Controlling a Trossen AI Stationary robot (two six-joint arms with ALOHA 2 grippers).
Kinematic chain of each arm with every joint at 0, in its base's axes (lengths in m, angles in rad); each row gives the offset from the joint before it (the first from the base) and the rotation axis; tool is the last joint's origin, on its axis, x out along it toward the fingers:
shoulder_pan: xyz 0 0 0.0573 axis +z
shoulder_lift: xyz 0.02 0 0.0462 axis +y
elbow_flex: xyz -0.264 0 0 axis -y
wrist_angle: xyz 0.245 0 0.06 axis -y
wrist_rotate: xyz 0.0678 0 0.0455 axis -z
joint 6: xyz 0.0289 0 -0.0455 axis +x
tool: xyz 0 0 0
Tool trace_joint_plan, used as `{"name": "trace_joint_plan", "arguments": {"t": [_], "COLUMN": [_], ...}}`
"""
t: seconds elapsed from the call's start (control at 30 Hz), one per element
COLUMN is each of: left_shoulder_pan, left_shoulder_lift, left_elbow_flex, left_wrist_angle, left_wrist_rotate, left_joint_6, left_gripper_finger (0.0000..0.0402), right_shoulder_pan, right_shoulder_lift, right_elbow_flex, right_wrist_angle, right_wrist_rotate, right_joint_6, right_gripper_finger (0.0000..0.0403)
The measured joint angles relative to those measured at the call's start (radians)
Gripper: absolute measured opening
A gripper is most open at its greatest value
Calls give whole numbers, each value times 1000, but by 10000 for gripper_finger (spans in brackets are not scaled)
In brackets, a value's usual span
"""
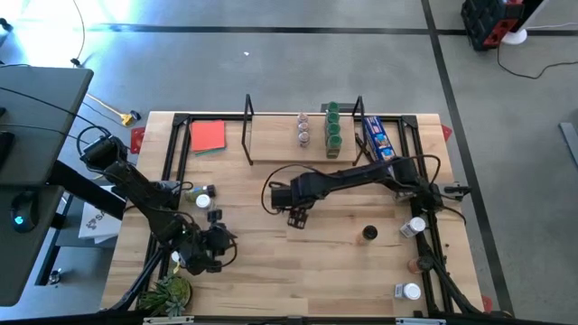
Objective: Shelf spices
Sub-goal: Put the transparent seasoning bottle on the shelf aligned with the other transparent seasoning bottle
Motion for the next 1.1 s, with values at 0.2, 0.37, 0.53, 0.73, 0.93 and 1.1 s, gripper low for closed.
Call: {"name": "trace_joint_plan", "arguments": {"t": [0.2,0.37,0.53,0.73,0.93,1.1], "left_shoulder_pan": [2,2,2,2,2,2], "left_shoulder_lift": [0,0,0,0,0,0], "left_elbow_flex": [0,0,0,0,0,0], "left_wrist_angle": [1,2,3,3,3,10], "left_wrist_rotate": [-15,-16,-17,-16,-16,-23], "left_joint_6": [8,3,2,2,1,1], "left_gripper_finger": [87,87,87,87,87,87], "right_shoulder_pan": [-26,-39,-42,-113,-248,-327], "right_shoulder_lift": [-1,-1,-1,-1,-2,4], "right_elbow_flex": [-92,-100,-40,150,221,221], "right_wrist_angle": [112,138,97,-45,-96,-113], "right_wrist_rotate": [-13,-14,-15,21,53,59], "right_joint_6": [123,134,94,-20,-74,-82], "right_gripper_finger": [299,267,179,162,162,162]}}
